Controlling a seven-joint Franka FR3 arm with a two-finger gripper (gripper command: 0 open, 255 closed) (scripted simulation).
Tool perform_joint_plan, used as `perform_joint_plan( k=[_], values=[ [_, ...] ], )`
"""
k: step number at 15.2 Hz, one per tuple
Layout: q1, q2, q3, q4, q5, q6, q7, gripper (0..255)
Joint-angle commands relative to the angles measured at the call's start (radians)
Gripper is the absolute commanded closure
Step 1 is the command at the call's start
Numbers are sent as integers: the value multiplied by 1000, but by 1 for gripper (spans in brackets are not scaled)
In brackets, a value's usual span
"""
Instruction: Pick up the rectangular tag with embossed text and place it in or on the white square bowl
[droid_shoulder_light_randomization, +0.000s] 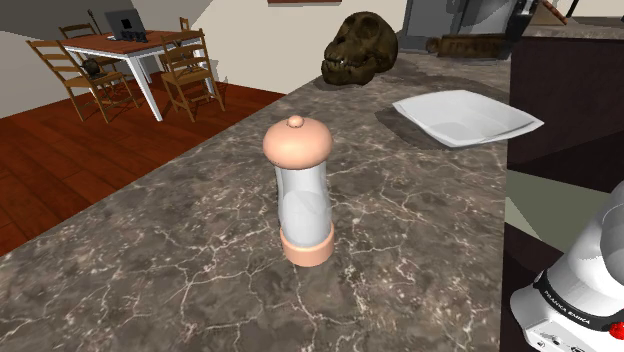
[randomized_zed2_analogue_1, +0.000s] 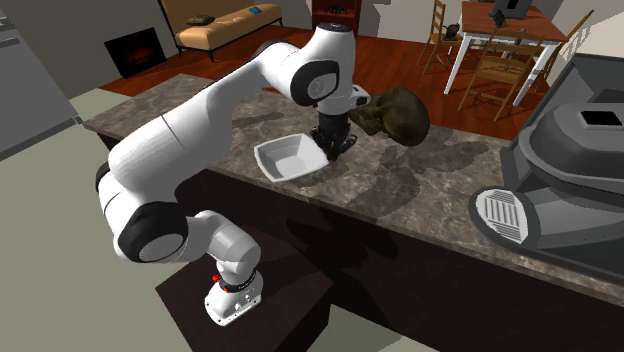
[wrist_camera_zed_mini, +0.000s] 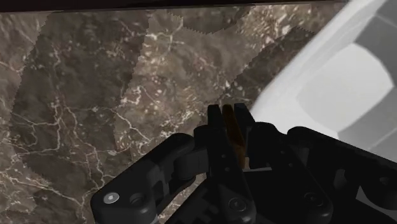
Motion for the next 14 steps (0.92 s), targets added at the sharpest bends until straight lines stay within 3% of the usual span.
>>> perform_joint_plan(
  k=[1, 11, 14],
  values=[
    [3, -41, 46, -36, 13, -11, 49, 255],
    [27, -236, 273, -179, 134, -80, 281, 255],
    [26, -258, 273, -234, 134, -47, 281, 255]
  ],
)
